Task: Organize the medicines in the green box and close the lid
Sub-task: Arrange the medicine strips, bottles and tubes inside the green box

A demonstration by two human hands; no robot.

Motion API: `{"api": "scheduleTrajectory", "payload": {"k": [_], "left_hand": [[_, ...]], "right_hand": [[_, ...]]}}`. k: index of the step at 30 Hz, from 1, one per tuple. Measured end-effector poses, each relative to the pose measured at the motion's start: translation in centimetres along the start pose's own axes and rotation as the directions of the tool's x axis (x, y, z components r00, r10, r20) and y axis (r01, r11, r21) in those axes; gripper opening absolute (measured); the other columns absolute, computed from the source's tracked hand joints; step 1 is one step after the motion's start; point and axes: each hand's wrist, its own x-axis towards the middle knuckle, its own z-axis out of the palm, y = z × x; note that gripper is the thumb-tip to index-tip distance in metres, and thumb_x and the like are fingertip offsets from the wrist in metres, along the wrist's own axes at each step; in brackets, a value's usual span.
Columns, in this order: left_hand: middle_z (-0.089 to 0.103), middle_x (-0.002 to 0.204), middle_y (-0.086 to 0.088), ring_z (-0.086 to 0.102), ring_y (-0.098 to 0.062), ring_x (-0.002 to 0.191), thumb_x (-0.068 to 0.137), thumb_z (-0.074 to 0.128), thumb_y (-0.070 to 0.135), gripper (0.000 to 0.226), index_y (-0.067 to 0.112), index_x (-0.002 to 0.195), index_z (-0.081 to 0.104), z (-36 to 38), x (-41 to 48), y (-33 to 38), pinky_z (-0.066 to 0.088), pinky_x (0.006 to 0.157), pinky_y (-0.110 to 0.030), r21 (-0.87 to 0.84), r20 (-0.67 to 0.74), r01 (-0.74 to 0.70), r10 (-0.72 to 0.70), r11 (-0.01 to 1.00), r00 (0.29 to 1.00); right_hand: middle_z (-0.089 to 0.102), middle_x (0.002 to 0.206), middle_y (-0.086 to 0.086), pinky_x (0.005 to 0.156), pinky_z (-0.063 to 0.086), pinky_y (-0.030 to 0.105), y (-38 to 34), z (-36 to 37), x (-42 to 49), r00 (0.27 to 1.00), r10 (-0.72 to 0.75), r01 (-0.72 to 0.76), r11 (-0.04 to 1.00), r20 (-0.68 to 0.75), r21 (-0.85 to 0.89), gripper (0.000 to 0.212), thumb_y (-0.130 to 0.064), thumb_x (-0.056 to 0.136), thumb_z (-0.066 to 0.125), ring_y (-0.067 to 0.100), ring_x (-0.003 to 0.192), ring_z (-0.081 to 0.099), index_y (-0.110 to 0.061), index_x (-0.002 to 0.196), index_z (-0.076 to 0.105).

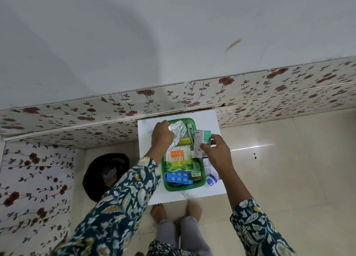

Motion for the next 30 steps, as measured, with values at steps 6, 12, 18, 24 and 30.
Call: {"api": "scheduleTrajectory", "payload": {"k": [6,12,18,24,30], "left_hand": [[0.059,0.125,-0.018,0.056,-0.033,0.113,0.085,0.052,-0.006,0.036,0.003,0.119,0.060,-0.8,1.6,0.7,0.047,0.089,-0.035,0.072,0.116,-0.141,0.132,0.987,0.984],[0.045,0.136,-0.013,0.042,-0.030,0.125,0.083,0.048,-0.005,0.054,0.004,0.136,0.041,1.5,-1.4,-0.4,0.034,0.107,-0.037,0.407,-0.002,-0.331,0.363,0.851,0.932],[0.042,0.140,-0.013,0.041,-0.029,0.127,0.086,0.047,-0.002,0.062,0.005,0.144,0.026,2.3,-1.2,-2.0,0.038,0.104,-0.038,0.561,0.028,-0.386,0.449,0.733,0.893],[0.055,0.132,-0.016,0.054,-0.032,0.119,0.074,0.064,0.001,0.060,0.003,0.131,0.048,2.5,-2.0,-1.4,0.048,0.095,-0.043,0.608,-0.004,-0.410,0.519,0.680,0.855],[0.038,0.147,-0.011,0.038,-0.029,0.134,0.084,0.056,0.004,0.055,0.006,0.137,0.041,3.2,-1.5,-2.1,0.029,0.114,-0.042,0.559,0.204,-0.451,0.411,0.696,0.888]], "right_hand": [[0.060,0.121,0.011,0.070,0.049,0.023,-0.2,0.1,0.5,1.000,-0.022,0.023,0.999,0.003,-0.022,0.035,-0.014,0.086,0.058,0.015,0.092,0.054,-0.008,0.120,0.051],[0.061,0.120,0.011,0.086,0.056,0.042,0.2,0.8,0.4,1.000,-0.012,0.014,0.996,0.022,-0.089,0.037,-0.020,0.083,0.060,0.024,0.100,0.061,-0.010,0.118,0.052],[0.060,0.121,0.012,0.085,0.057,0.045,0.6,1.5,-0.1,0.999,0.010,-0.005,0.995,0.043,-0.103,0.042,-0.020,0.083,0.062,0.027,0.102,0.063,-0.009,0.121,0.051],[0.060,0.122,0.012,0.084,0.057,0.042,0.8,2.0,0.2,0.999,0.013,-0.009,0.995,0.034,-0.099,0.043,-0.020,0.083,0.063,0.026,0.103,0.063,-0.009,0.122,0.051],[0.062,0.115,0.012,0.087,0.055,0.048,0.4,2.3,0.5,1.000,-0.020,0.022,0.995,0.021,-0.099,0.035,-0.018,0.081,0.063,0.027,0.098,0.062,-0.010,0.114,0.055]]}}
